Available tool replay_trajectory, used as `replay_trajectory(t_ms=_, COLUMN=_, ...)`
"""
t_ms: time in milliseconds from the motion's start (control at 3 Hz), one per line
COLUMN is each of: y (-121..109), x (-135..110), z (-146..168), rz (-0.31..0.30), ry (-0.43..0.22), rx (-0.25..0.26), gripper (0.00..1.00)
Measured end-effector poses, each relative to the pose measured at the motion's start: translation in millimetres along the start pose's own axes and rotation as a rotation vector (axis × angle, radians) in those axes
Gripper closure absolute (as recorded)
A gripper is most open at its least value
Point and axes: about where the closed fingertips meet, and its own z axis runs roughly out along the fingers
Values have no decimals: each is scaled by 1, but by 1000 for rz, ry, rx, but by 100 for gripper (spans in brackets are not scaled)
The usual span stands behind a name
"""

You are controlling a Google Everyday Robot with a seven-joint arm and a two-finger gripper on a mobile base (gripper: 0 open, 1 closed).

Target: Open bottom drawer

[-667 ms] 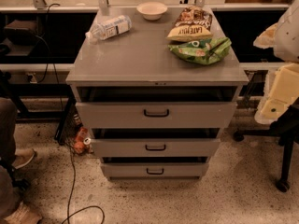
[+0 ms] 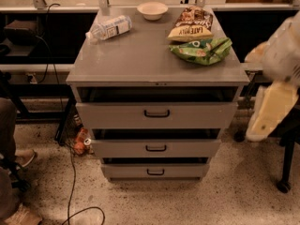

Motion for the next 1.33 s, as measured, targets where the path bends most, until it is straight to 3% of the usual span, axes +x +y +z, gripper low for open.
replay_trajectory(t_ms=333, y=41, x=-19, z=52, rz=-23, ry=-92, rx=-39, gripper=0)
replay_trajectory(t_ms=667, y=83, x=-35, z=114, rz=1, ry=-175, rx=-92, gripper=0)
replay_trajectory(t_ms=1000, y=107, x=-27, z=145, rz=11, ry=-159, rx=-130, gripper=0)
replay_trajectory(t_ms=1333, y=107, x=-27, z=145, rz=11, ry=-159, rx=-130, gripper=0)
